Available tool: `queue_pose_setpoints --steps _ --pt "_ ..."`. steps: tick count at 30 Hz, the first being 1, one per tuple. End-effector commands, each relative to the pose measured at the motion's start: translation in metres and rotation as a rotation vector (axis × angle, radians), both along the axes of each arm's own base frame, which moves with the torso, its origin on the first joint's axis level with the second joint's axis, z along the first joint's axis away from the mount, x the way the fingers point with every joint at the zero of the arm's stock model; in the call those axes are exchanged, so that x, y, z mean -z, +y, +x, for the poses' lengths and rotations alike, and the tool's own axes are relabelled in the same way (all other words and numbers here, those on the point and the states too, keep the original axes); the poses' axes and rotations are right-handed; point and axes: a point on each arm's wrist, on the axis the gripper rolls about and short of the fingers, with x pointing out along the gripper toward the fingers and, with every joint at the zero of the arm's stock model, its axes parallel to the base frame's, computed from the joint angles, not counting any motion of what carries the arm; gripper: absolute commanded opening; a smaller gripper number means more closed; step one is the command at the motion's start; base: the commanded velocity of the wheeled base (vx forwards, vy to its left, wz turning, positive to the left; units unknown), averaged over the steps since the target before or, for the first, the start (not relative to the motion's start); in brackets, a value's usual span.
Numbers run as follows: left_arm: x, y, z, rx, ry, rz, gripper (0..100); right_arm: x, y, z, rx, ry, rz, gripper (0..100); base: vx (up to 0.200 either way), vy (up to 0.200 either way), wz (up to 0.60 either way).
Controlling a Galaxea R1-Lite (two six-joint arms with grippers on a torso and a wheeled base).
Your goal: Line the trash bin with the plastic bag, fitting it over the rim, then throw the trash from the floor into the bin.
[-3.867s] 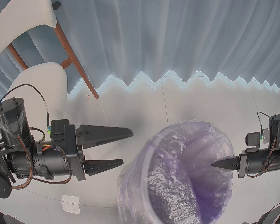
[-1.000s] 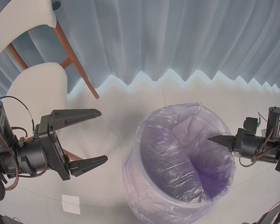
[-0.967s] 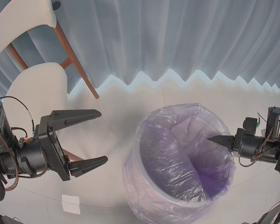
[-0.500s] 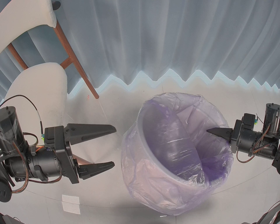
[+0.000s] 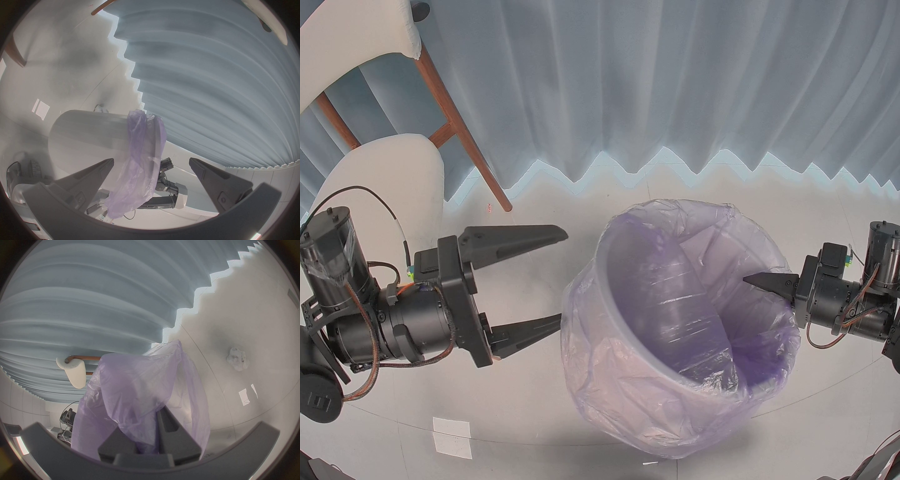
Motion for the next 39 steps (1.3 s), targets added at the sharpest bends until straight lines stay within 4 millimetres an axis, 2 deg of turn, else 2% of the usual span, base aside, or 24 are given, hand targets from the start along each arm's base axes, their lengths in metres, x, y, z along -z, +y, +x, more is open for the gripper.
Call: queue_pose_setpoints --steps 1,12,13,30,35,39 --pt "0.003 -0.005 0.008 0.000 0.010 0.005 100 0.000 0.000 0.000 -0.002 0.000 0.000 0 0.000 0.000 0.00" --pt "0.003 -0.014 0.007 0.036 0.013 0.005 100 0.001 0.000 0.000 -0.002 0.003 -0.001 0 0.000 0.000 0.00" --pt "0.003 -0.015 0.007 0.040 0.014 0.008 0 0.001 0.000 0.000 -0.002 0.003 -0.001 0 0.000 0.000 0.00" --pt "0.009 -0.011 0.012 0.010 0.033 0.021 0 0.000 0.000 0.000 -0.003 -0.001 0.002 0 0.000 0.000 0.00" --pt "0.019 -0.010 0.012 -0.004 0.054 0.046 0 -0.002 0.000 0.000 0.000 -0.005 0.007 0 0.000 0.000 0.00" --pt "0.030 -0.009 0.020 -0.036 0.092 0.068 0 -0.005 -0.001 -0.003 0.004 -0.001 0.031 0 0.000 0.000 0.00"
